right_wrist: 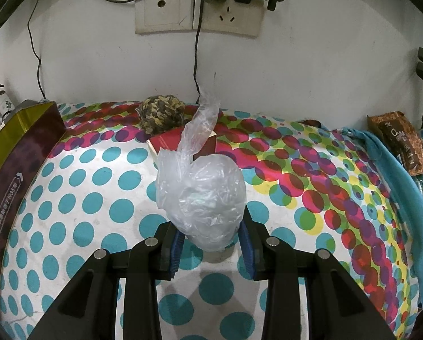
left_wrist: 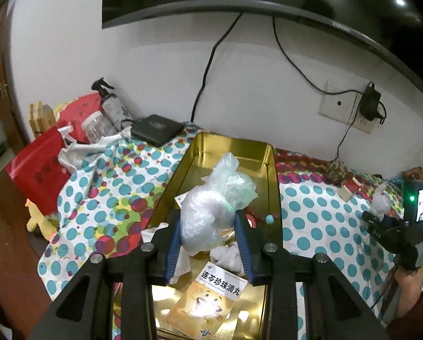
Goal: Organize objects
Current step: 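Lower the white bundle into the gold tray and open the left gripper, then carry the clear plastic bag to the gold tray and release it with the right gripper, then grasp the red MARUBI box with the right gripper, then grasp the braided rope ball with the left gripper while the right gripper holds the red box, then lift the rope ball and carry it over the gold tray with the left gripper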
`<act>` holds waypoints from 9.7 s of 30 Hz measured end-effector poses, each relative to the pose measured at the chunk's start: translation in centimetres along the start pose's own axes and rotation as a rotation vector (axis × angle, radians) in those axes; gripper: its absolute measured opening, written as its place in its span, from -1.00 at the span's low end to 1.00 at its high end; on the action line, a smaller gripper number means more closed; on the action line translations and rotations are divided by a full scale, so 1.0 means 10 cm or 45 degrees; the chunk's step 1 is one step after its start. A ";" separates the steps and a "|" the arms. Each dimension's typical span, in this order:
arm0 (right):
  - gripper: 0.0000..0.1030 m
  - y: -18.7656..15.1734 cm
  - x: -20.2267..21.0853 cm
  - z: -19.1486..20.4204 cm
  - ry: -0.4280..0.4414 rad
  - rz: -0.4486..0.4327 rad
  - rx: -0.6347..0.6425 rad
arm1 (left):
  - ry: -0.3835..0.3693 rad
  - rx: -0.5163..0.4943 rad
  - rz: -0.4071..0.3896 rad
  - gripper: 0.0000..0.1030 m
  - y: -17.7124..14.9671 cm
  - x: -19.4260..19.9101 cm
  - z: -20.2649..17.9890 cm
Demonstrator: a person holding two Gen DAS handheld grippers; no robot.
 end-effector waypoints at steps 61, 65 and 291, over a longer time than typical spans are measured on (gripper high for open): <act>-0.34 0.07 0.11 0.02 -0.027 -0.064 -0.001 | -0.003 -0.169 -0.017 0.20 -0.85 0.38 -0.05; -0.34 0.08 0.15 0.02 -0.026 -0.090 0.002 | 0.005 -0.162 -0.042 0.20 -0.85 0.42 -0.01; -0.40 -0.40 0.06 -0.61 0.017 0.081 -0.127 | -0.203 -0.417 0.098 0.12 -0.30 -0.93 -2.58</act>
Point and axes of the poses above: each gripper's, at about its wrist camera, not at the fingertips, and x roughly against the way its jaws point, z to its left, y to its top, the point moved 7 cm from there along -x, roughly the way its jaws point, and after that the axes turned 12 degrees about x, right-handed, at the moved point
